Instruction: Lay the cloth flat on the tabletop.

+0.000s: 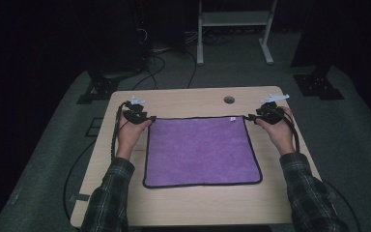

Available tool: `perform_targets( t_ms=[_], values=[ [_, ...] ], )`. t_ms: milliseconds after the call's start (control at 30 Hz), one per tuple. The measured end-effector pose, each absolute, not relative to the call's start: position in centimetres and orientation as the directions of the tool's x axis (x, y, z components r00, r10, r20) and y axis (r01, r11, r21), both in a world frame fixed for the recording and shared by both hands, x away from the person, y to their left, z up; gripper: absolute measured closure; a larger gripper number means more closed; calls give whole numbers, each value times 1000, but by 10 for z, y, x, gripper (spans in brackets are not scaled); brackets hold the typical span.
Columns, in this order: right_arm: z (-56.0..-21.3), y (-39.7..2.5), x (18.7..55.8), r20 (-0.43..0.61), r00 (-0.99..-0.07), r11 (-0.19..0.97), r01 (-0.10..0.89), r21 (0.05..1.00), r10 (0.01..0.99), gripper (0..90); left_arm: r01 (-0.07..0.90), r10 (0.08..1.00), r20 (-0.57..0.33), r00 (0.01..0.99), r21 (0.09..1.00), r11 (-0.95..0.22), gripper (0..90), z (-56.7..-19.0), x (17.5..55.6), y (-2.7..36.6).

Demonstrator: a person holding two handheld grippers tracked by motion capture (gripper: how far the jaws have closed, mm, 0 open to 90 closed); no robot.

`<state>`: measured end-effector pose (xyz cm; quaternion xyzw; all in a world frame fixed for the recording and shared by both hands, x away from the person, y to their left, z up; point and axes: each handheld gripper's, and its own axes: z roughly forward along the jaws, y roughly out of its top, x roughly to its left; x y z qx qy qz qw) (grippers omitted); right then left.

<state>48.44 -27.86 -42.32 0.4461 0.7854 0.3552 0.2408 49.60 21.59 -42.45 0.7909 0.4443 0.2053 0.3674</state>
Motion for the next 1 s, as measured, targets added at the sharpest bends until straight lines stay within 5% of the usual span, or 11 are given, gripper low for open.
perform_targets(
  t_ms=[333, 1000],
  values=[
    [-436, -303, 452, 38, -469, 254, 543, 800, 882, 455, 554, 833, -48, 551, 768, -322, 487, -432, 445, 229],
    [-471, -334, 394, 58, -427, 237, 605, 760, 902, 351, 588, 858, -33, 512, 742, -322, 394, -458, 396, 243]
  ],
)
